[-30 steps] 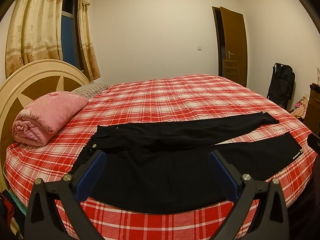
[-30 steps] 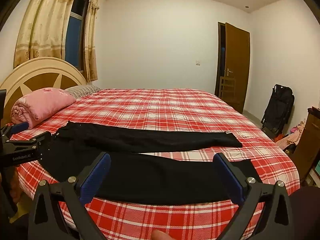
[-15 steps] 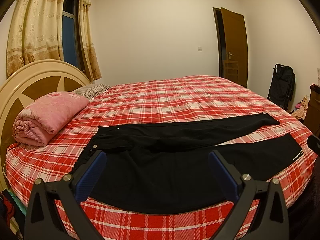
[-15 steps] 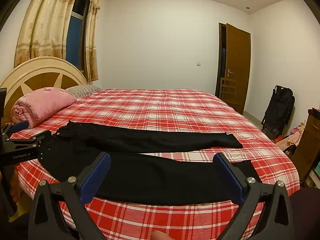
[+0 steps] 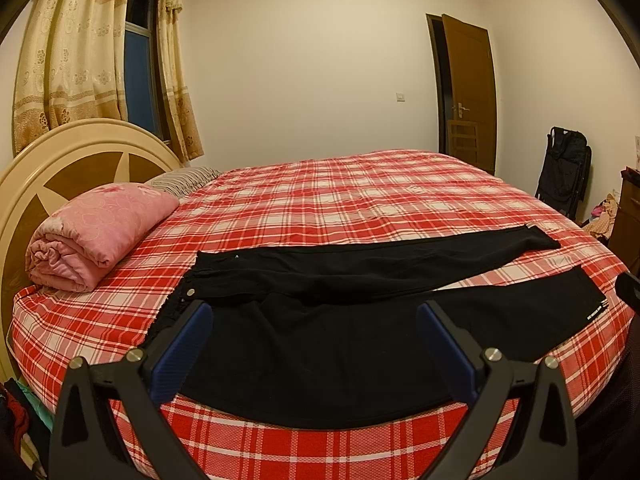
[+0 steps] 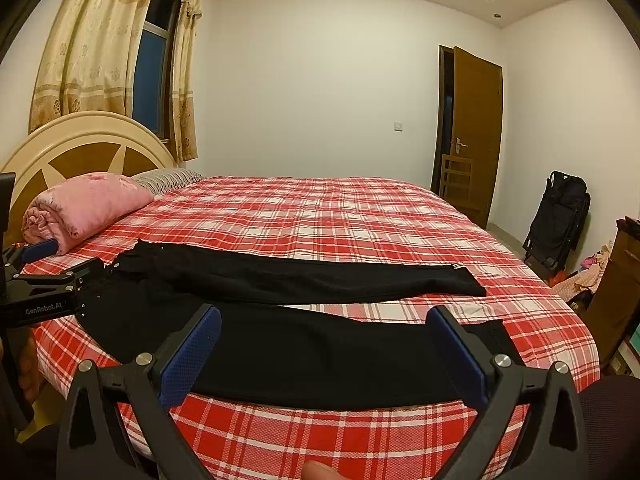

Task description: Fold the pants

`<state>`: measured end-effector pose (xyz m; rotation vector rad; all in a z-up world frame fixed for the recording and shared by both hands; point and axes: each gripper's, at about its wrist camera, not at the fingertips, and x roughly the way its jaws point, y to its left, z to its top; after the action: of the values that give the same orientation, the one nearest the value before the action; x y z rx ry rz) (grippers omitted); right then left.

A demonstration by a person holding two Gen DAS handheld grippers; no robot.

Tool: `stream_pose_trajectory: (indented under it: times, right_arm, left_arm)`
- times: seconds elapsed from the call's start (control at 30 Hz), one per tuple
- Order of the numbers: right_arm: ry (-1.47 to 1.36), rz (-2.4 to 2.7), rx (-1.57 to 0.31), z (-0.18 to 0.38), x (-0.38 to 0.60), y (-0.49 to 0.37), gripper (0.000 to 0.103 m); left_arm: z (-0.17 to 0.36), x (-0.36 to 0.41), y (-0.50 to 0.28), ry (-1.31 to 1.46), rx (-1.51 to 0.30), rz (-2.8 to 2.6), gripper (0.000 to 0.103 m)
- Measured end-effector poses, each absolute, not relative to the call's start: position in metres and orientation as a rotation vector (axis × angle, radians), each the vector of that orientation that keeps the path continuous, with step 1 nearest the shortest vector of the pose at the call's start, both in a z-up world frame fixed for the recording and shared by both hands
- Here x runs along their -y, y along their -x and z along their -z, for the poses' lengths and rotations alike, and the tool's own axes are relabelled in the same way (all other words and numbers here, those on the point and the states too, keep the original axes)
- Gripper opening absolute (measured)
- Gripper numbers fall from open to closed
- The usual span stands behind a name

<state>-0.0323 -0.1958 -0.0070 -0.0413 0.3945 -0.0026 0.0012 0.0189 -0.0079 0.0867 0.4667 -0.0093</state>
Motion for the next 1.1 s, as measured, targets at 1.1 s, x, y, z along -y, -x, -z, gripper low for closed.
stream_pose_trajectory:
  times: [1.1]
  right_arm:
    - [0.004, 0.016, -0.53, 0.061, 0.223, -0.035, 0.099]
  left_arm:
    - [0.051, -0.084, -0.083, -0.163, -0.558, -0.105, 0.103]
